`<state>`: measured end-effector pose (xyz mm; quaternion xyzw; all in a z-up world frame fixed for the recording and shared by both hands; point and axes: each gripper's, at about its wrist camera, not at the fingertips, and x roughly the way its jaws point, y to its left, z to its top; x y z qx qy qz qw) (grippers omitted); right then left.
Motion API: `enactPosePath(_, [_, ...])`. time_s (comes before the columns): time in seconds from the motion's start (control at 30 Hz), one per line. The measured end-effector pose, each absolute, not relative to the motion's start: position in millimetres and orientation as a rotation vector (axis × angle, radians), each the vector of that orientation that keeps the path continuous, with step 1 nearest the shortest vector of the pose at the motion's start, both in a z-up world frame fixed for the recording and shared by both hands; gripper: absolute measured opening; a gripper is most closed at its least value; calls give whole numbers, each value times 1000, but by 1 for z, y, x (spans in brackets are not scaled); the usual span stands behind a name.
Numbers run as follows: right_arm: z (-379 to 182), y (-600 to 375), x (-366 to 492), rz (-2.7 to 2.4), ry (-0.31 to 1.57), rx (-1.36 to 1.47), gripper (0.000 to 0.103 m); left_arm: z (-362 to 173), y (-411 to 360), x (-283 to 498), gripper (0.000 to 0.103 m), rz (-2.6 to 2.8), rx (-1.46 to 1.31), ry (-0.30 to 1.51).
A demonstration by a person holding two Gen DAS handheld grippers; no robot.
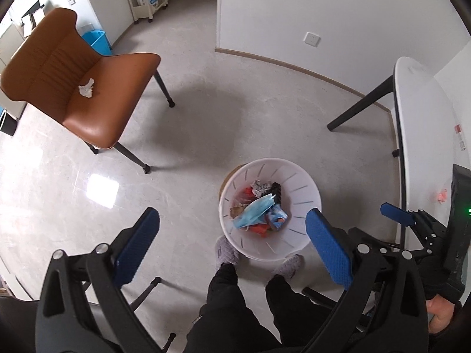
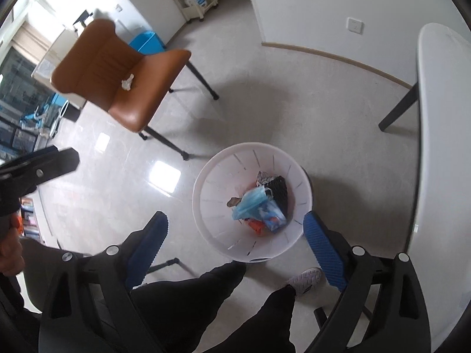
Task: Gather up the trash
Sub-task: 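Carry the wrapper and cube box over the white bin and open both tools, then move both tools back over the table toward the pink tissue and blue cloth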
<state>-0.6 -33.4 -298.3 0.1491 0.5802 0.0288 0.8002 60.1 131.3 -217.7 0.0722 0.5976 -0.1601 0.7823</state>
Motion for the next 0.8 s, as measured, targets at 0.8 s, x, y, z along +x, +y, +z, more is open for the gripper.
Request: enactPosePath(0.8, [-158, -150, -114, -245, 910, 372, 100, -126, 13, 13, 95, -551, 240, 1092])
